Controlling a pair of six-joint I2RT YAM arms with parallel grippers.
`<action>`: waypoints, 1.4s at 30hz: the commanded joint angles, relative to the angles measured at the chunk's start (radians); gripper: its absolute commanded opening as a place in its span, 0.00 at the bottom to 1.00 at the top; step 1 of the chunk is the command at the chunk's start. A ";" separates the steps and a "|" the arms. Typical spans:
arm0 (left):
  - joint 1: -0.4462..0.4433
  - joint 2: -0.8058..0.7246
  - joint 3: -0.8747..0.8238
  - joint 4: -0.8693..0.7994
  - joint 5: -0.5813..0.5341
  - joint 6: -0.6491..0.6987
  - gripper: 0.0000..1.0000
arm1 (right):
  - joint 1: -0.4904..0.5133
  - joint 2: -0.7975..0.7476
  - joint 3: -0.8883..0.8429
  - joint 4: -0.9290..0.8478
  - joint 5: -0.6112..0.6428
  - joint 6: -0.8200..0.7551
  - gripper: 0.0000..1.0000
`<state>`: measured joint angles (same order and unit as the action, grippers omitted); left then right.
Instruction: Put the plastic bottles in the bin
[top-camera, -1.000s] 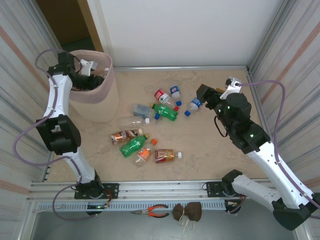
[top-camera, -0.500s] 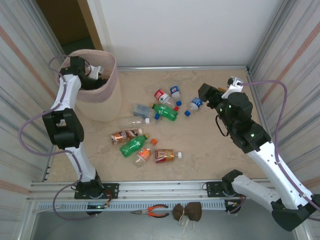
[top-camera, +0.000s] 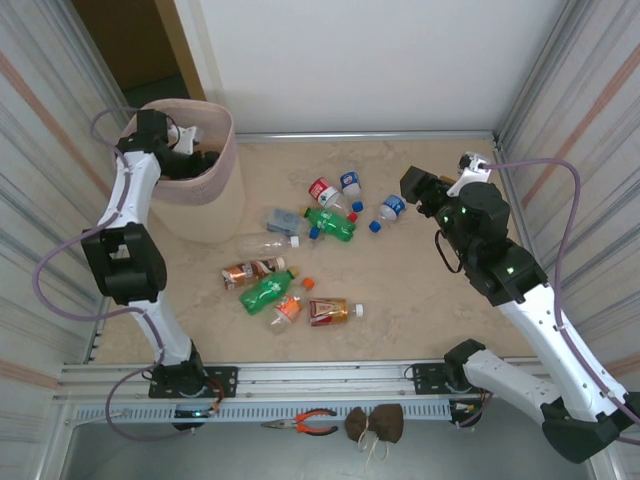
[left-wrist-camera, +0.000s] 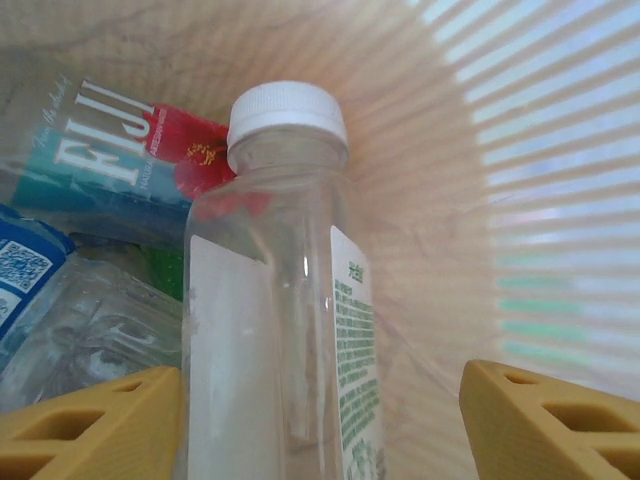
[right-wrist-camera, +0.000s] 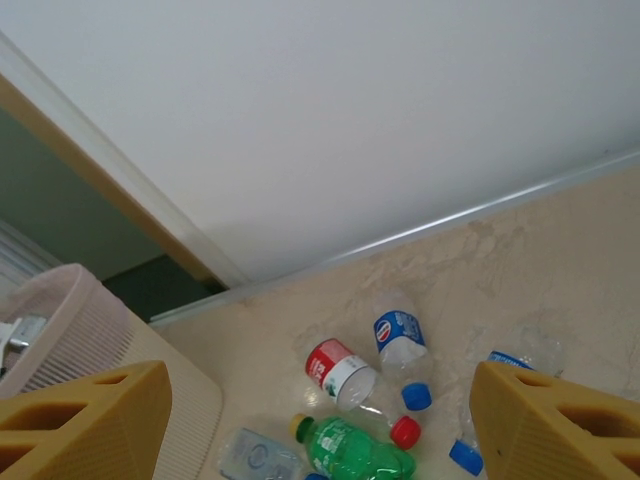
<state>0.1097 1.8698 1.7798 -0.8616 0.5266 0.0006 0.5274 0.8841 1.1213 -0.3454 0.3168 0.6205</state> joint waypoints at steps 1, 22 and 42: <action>-0.005 -0.088 0.019 0.005 0.024 -0.014 0.74 | -0.009 0.007 0.028 -0.020 0.002 0.010 0.77; 0.051 -0.332 0.034 -0.011 0.055 -0.009 0.74 | -0.106 0.165 0.022 -0.040 -0.115 0.015 0.78; 0.069 -0.529 -0.090 0.032 0.144 -0.020 0.77 | -0.181 0.561 -0.069 0.082 -0.286 0.241 0.69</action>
<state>0.1711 1.3636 1.7119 -0.8547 0.6315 -0.0051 0.3508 1.4082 1.0782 -0.3172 0.0696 0.7753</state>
